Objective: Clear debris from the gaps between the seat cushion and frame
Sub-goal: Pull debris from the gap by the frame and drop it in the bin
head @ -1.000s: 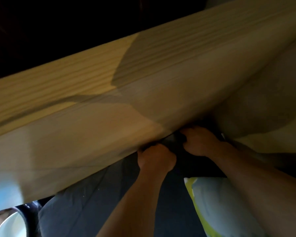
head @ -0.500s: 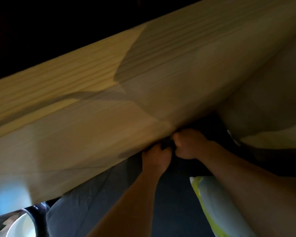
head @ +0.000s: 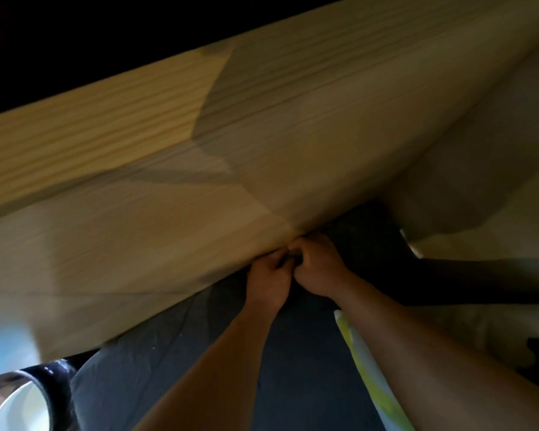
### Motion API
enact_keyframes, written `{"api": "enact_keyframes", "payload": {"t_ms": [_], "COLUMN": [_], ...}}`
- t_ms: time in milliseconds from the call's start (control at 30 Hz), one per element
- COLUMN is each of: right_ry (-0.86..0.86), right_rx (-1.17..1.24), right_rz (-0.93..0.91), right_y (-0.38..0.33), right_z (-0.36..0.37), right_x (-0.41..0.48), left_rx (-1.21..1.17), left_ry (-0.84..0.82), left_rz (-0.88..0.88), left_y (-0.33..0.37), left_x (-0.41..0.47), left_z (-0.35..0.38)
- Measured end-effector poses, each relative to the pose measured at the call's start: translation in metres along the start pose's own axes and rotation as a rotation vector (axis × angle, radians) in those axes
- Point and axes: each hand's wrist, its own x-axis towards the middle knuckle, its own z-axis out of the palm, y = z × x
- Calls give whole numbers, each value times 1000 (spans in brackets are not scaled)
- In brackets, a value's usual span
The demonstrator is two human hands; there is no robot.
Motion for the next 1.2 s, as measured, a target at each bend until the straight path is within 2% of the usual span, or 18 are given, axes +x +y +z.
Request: {"api": "enact_keyframes", "payload": {"t_ms": [67,167,300,400,500,667,800,933,1067,1200], "right_ry": [15,14,124,163,164,150,14,-122,-201,-156], "right_rx": [62,175,307,351,403,469,414,432,428,448], "right_rz": [-18,23,99,20,-65,-185,-289,-308,-323,-297], "right_y": [-5,-17,-43,-76,-109,-165,-216,-263,-296,-327], "right_z": [1,2,8,11,13,19,32,63,108,163], "right_x": [-5,-18,-43,-74,-112,-189,-260,-302,-308,-279], "left_rx": [52,-83,-274,-220,-235,-291,-284,-327,-361,-437], "left_ry": [64,197,228,347,399,374,457,572,669,685], "left_rz": [81,94,98,156,189,227,277,303,207,111], "left_y": [-6,-3,4,4,14,23,16,-5,-34,-73], "left_x": [-10,-28,-63,-112,-159,-250,-344,-402,-416,-397], "left_z": [-2,-7,-25,-51,-76,-119,-155,-191,-230,-283]}}
